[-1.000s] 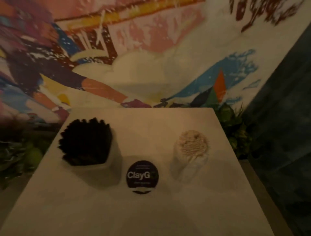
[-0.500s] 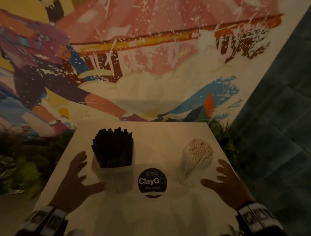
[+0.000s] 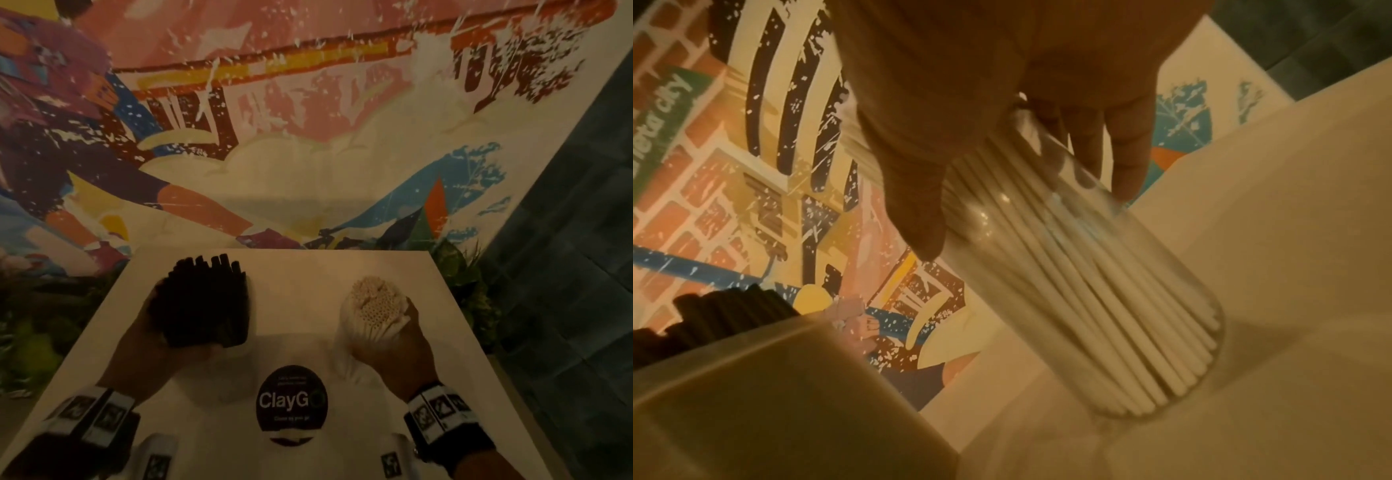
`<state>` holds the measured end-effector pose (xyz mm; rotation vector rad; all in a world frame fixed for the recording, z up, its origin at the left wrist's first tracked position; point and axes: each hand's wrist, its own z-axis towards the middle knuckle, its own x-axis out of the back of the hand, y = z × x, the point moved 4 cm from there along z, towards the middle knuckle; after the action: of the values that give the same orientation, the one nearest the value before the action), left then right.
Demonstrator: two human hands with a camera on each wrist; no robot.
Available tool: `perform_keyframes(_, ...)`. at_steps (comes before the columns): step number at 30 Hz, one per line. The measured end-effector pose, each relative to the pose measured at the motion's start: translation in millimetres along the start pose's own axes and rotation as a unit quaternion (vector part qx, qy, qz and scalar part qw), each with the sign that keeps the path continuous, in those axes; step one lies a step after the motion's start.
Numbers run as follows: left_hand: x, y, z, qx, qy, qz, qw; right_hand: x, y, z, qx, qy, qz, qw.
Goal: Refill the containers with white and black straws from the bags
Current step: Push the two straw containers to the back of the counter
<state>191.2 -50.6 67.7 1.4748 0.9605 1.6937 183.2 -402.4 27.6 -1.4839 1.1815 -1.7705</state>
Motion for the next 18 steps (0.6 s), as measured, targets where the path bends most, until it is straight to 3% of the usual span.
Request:
perform_keyframes(12,-35,9,121,0.023,-0.056,0.027,0.998,-54,-37,99,0.006,-0.007,-0.071,0.997)
perform_keyframes(18,-58,11,184,-0.01,-0.074,0.022,0.997,-86,-50,153,0.034,-0.013,-0.071,0.997)
